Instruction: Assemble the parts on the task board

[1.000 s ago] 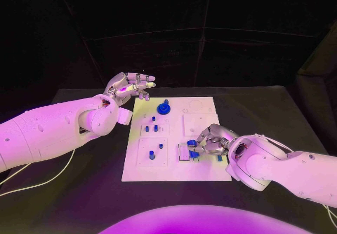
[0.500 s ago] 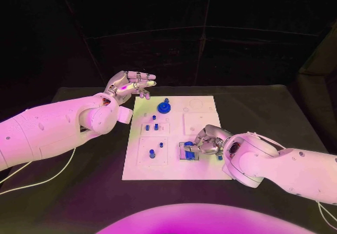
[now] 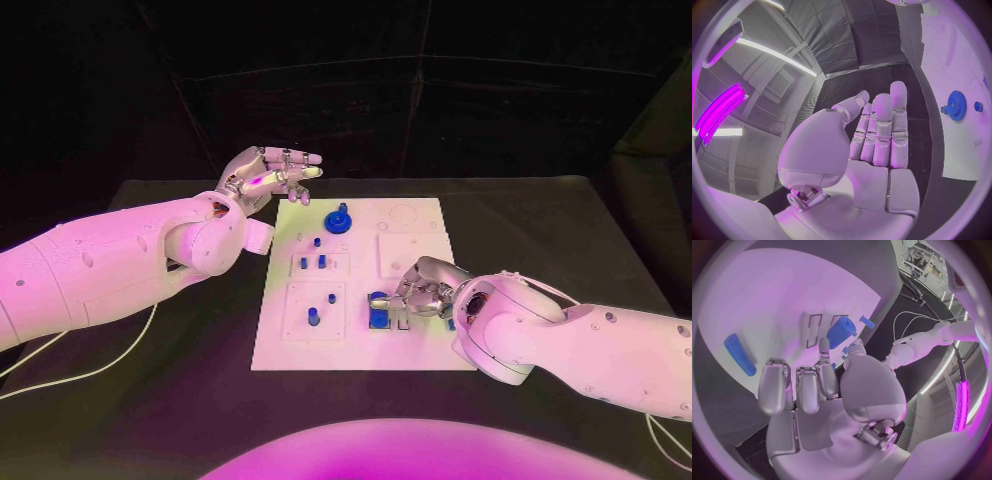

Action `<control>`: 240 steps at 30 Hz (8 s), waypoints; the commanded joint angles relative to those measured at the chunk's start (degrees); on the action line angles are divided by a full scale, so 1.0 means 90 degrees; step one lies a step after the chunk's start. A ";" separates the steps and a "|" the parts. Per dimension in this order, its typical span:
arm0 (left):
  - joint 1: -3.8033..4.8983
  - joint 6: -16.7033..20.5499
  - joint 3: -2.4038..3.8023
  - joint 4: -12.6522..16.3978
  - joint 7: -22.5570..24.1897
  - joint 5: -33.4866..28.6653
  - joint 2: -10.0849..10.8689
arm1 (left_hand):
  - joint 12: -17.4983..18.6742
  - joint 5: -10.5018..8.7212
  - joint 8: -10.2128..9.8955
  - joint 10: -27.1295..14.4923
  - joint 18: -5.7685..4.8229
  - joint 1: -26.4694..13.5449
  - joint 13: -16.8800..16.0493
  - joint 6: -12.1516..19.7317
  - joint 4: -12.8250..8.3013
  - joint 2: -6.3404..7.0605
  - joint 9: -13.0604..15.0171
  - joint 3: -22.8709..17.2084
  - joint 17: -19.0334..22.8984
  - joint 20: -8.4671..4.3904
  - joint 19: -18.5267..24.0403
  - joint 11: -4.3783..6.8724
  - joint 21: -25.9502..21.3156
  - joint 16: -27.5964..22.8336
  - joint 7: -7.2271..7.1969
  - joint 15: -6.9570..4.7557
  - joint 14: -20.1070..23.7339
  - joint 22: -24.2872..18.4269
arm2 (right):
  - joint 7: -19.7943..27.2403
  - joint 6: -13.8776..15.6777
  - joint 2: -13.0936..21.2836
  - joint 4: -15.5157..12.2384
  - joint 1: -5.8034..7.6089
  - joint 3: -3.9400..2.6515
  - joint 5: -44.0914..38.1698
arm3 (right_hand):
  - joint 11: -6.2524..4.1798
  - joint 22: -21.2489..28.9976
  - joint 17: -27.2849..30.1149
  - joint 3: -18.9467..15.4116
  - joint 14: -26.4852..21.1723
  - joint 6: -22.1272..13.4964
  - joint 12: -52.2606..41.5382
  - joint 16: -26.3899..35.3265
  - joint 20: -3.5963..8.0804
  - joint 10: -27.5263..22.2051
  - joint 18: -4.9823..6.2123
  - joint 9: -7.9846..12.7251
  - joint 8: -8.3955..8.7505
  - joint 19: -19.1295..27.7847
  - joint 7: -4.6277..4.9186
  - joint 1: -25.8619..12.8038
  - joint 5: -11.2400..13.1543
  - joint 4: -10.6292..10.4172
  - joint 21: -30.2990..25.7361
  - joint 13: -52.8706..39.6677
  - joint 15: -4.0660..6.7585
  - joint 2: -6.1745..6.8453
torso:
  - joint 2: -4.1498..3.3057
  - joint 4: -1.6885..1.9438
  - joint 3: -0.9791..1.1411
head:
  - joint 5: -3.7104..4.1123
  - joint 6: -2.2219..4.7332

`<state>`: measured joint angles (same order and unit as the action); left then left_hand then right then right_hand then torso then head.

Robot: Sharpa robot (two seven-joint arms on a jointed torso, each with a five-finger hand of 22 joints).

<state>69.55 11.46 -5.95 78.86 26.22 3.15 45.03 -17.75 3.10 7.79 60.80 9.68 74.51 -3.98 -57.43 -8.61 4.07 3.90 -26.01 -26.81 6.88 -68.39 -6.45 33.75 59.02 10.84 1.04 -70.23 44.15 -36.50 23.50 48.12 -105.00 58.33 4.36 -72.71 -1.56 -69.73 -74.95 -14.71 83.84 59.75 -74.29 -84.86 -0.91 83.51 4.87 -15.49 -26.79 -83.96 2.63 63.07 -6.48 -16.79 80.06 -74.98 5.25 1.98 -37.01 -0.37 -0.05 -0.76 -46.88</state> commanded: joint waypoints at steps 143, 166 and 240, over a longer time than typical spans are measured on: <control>0.0007 -0.0065 -0.0010 0.0019 -0.0011 -0.0016 0.0062 | -0.0045 0.0011 0.0051 -0.0057 0.0086 -0.0067 0.0007 0.0045 0.0006 -0.0040 -0.0002 0.0054 0.0025 -0.0013 0.0000 0.0013 -0.0036 -0.0033 -0.0007 0.0014 0.0029 -0.0021 | -0.0060 -0.1578 0.1043 0.0056 -0.0328 0.0005 -0.2397 | 0.0119 -0.0139 -0.0366 0.0731 0.0438 0.0121 0.0607 0.0019 -0.0080 -0.0139 -0.0128 0.0117 0.1379 0.0020 0.0189 0.2561 -0.0201 0.1654 0.0013 0.0083 -0.0085 -0.0858 | 0.0018 -0.0045 -0.0009 | 0.0270 -0.0009; 0.0007 -0.0078 -0.0011 0.0024 -0.0038 -0.0016 0.0066 | -0.0052 0.0012 0.0057 -0.0063 0.0087 -0.0069 0.0007 0.0051 0.0004 -0.0037 -0.0002 0.0061 0.0033 -0.0013 -0.0001 0.0012 -0.0040 -0.0032 -0.0007 0.0014 0.0031 -0.0025 | 0.0017 -0.0087 0.1260 -0.0539 -0.0325 -0.0003 -0.1421 | 0.0093 -0.0194 -0.0467 0.2374 0.0460 0.0378 0.0578 -0.0013 -0.0061 -0.0055 -0.0134 0.0233 0.1803 -0.0008 0.0162 0.1522 -0.1719 0.0960 0.0033 -0.0006 -0.0067 -0.0015 | 0.0017 -0.0045 -0.0017 | 0.0267 0.0013; 0.0007 -0.0157 -0.0015 0.0018 -0.0133 -0.0016 0.0051 | -0.0055 0.0012 0.0060 -0.0070 0.0087 -0.0059 0.0008 0.0058 -0.0005 -0.0036 -0.0003 0.0060 0.0039 -0.0013 -0.0001 0.0012 -0.0043 -0.0031 -0.0007 0.0013 0.0033 -0.0027 | 0.0173 0.0230 0.0347 -0.0229 -0.0320 -0.0009 -0.0339 | -0.0042 -0.0335 -0.0600 0.1161 0.0486 0.0789 0.0416 -0.0061 0.0035 0.0122 -0.0157 -0.0312 0.1508 -0.0074 -0.0029 -0.0387 -0.0601 0.0014 0.0088 -0.0199 0.0044 0.0024 | 0.0021 -0.0059 -0.0012 | 0.0213 -0.0020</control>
<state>69.54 10.71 -6.14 78.94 24.95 3.14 45.50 -17.97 3.10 7.99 60.59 9.68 74.23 -3.98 -57.43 -8.54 3.78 3.90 -25.63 -26.54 6.88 -68.39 -6.24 33.75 59.02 10.84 1.04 -70.23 43.97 -35.83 24.70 51.23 -106.91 55.39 4.30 -75.23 -1.53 -72.75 -74.92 -4.01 83.94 66.93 -70.50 -85.13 -0.91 84.14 3.99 -18.24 -13.09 -83.96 2.45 59.92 -12.08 -16.66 80.52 -74.93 5.36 2.17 -36.88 -0.91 -0.15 1.13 -47.01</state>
